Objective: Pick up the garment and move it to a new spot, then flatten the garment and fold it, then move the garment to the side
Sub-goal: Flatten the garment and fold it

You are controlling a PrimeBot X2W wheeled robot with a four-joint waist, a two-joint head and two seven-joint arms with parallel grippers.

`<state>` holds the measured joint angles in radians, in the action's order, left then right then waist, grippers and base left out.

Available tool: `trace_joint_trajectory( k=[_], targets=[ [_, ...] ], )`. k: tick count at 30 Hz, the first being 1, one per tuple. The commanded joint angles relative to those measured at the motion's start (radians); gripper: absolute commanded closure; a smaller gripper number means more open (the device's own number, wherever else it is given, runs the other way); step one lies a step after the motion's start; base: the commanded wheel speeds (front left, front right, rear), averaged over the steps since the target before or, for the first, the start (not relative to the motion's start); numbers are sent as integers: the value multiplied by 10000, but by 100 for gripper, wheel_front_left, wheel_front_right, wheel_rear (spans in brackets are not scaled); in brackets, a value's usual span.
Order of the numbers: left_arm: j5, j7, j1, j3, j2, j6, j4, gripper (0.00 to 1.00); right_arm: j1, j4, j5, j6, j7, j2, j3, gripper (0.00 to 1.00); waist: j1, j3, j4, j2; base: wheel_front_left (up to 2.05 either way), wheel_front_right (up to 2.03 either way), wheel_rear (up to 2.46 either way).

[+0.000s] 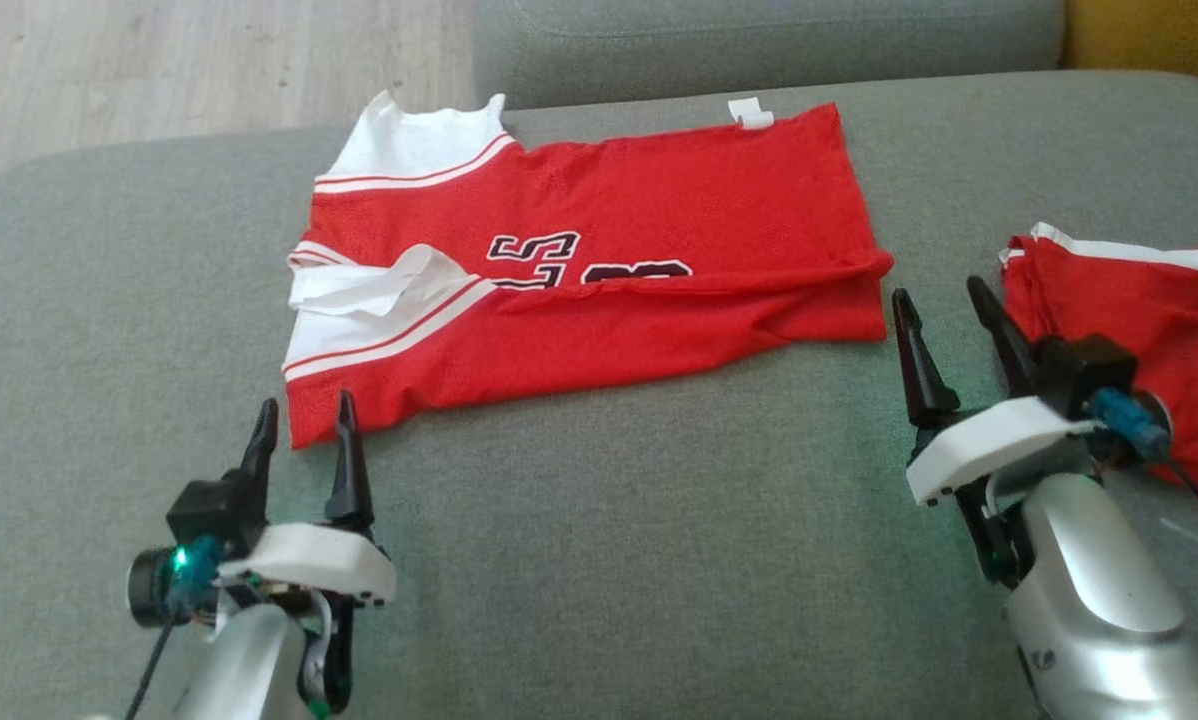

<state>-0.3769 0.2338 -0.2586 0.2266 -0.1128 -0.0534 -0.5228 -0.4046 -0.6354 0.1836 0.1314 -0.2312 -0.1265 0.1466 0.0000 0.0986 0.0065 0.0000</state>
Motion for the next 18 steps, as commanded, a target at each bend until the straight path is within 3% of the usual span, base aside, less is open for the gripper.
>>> trace_joint_trajectory(
  k=[1, 10, 18],
  targets=[
    [74, 3, -577, -392, -248, -82, 182, 0, -156, 415, -76, -7, 21, 116, 110, 0, 0, 83, -77, 0, 0, 0, 0],
    [-30, -950, -1744, -792, -650, -801, -2106, 0, 160, 2128, -401, -7, 688, 441, -29, 0, 0, 732, -546, 0, 0, 0, 0],
    [-149, -1706, -2379, -550, -728, -374, -3543, 0, 280, 2947, -451, -7, 967, 599, -62, 0, 0, 1107, -769, 0, 0, 0, 0]
  ],
)
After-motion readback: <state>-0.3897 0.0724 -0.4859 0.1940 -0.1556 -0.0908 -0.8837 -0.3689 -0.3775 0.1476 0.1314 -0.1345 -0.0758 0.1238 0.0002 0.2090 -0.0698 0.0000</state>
